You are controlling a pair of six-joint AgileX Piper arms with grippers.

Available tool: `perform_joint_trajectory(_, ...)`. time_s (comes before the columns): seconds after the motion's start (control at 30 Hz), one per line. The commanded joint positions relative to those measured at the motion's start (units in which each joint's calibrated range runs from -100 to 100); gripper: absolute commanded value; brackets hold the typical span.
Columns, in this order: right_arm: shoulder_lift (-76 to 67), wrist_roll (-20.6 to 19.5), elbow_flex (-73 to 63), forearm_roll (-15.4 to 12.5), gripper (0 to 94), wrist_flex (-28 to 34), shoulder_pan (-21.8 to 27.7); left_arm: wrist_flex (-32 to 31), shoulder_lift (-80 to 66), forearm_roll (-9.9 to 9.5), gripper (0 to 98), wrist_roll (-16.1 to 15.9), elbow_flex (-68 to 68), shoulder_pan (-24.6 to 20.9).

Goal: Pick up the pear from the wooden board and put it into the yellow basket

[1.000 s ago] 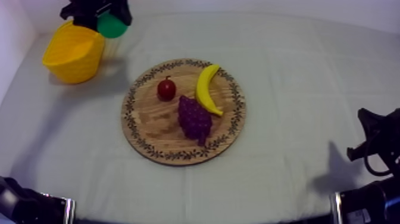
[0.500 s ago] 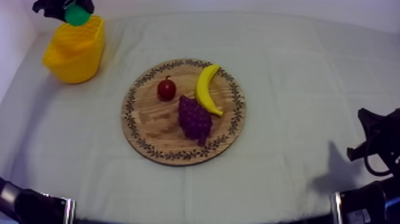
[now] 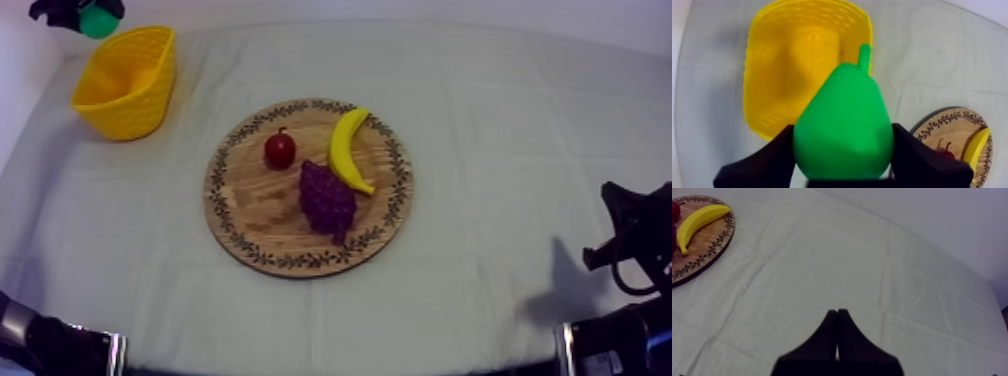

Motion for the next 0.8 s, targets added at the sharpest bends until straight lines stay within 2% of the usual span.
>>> perform_joint_trajectory(0.0,-0.03,0.02,-0.02,-0.01,0.4,0.02,-0.02,-0.04,0.41,0.2,55.5,-0.23,-0.14,-0.41)
perform_joint_trajectory(0.47,-0.03,0.02,-0.02,-0.01,0.4,0.02,-0.02,-0.04,8.36,1.53,58.1,-2.56,-2.97,-2.99)
perform_joint_trajectory(0.77,-0.03,0.02,-0.02,-0.01,0.4,0.02,-0.02,-0.79,14.71,1.69,58.0,-3.52,-7.0,-3.89)
